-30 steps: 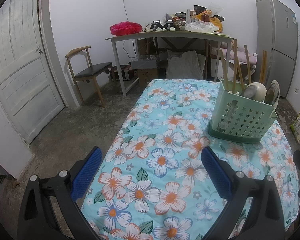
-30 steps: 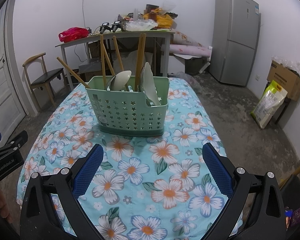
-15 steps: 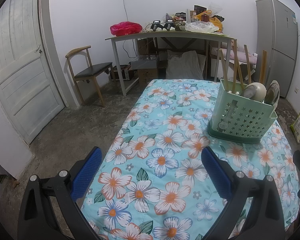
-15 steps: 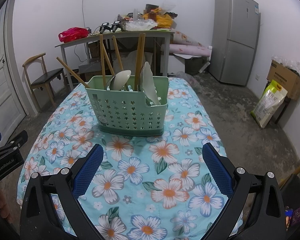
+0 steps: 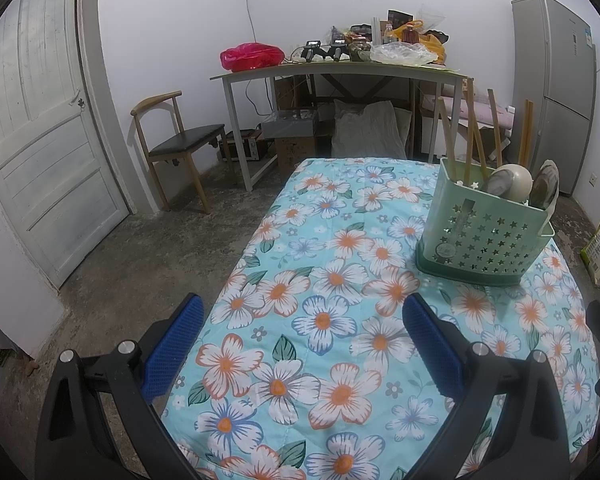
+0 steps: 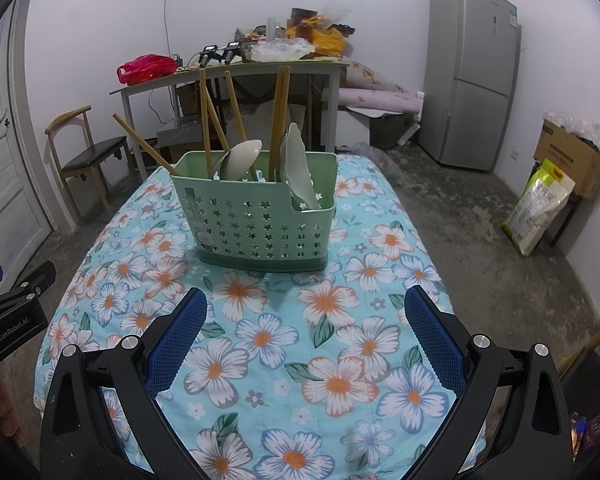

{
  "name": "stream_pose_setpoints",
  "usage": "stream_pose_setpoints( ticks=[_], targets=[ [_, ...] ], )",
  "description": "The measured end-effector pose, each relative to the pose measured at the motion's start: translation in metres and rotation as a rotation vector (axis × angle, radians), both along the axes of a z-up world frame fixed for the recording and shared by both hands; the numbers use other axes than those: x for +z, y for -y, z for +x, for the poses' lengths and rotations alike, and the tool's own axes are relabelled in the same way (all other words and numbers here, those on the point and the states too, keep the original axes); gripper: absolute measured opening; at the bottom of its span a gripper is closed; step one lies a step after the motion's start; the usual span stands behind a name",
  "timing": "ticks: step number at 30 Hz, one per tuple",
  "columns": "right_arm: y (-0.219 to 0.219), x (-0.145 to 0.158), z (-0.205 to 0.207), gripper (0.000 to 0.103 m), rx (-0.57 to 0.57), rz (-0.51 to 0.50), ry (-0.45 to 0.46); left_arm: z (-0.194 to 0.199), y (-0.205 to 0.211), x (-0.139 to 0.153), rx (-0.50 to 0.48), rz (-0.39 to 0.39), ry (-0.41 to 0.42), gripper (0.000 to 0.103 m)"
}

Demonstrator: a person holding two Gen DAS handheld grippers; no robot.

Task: Organize utensils

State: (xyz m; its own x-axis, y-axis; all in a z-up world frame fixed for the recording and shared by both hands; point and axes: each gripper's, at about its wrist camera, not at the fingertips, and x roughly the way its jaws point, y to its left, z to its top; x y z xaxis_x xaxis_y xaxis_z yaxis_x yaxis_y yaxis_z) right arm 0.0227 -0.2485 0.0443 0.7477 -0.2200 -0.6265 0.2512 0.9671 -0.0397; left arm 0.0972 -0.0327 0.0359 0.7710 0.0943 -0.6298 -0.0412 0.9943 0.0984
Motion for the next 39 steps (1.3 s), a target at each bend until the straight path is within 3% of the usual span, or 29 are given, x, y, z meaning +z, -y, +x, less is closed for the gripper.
stream_pose_setpoints(
  ticks=[39],
  targets=[
    [-0.0016,0.0003,0.0006,0.095,0.001,0.001,0.004,0.0009,-0.0013,0.0014,-0.004,-0.006,-0.009,0.097]
  ],
)
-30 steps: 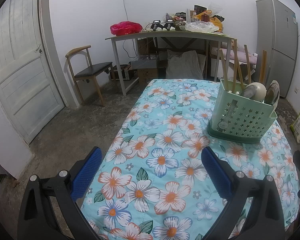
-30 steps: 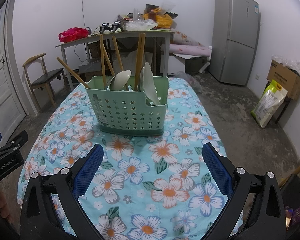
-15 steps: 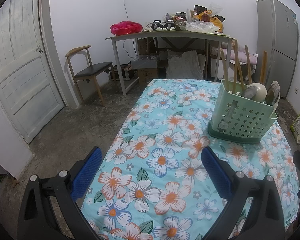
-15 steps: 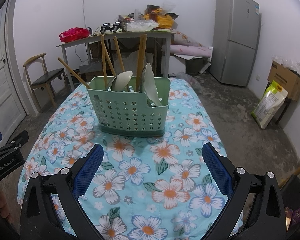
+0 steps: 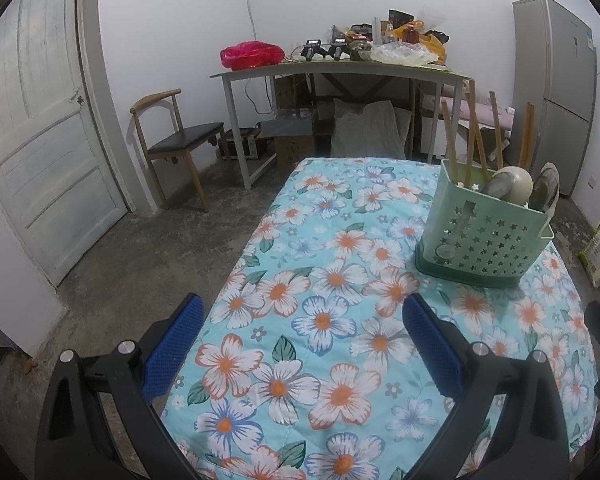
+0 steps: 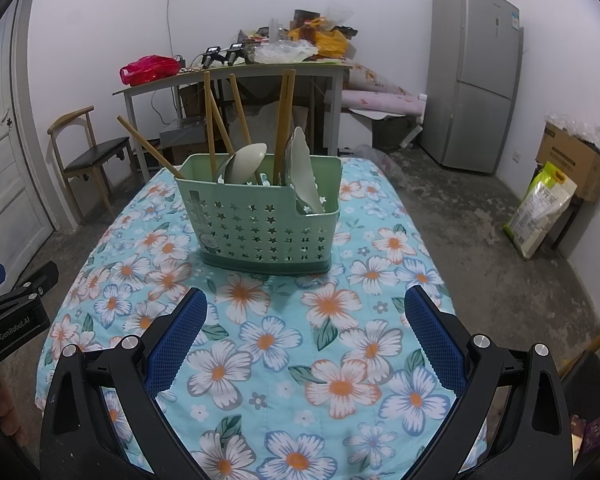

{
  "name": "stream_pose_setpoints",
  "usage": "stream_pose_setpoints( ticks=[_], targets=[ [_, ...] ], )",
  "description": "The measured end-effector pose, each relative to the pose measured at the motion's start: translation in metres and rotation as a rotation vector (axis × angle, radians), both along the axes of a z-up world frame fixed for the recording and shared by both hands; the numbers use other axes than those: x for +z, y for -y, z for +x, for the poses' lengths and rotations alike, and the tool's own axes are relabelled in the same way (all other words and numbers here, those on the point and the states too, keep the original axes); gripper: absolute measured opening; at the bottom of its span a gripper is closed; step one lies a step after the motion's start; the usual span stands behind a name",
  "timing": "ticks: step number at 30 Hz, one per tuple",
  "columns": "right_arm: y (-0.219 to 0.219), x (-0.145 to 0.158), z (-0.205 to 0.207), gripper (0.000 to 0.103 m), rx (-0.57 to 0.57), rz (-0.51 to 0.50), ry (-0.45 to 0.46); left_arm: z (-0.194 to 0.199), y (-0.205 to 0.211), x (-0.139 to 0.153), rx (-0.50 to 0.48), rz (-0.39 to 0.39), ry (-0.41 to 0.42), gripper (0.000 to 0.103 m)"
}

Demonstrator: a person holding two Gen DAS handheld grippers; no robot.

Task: Organize utensils

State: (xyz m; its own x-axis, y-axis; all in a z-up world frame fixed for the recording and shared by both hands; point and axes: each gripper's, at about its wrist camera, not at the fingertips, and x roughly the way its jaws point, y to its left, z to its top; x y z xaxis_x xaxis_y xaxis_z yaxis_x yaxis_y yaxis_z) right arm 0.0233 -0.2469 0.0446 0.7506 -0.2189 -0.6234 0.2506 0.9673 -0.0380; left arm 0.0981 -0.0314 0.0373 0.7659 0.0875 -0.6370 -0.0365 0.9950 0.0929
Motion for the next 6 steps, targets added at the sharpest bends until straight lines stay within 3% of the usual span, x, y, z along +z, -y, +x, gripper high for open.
stream_pose_setpoints(
  ticks=[6],
  targets=[
    [-0.0004,0.0002,0.0001,0.095,-0.001,0.000,-0.001,-0.0007,0.0015,-0.0001,0.000,0.007,0.004,0.097]
  ],
)
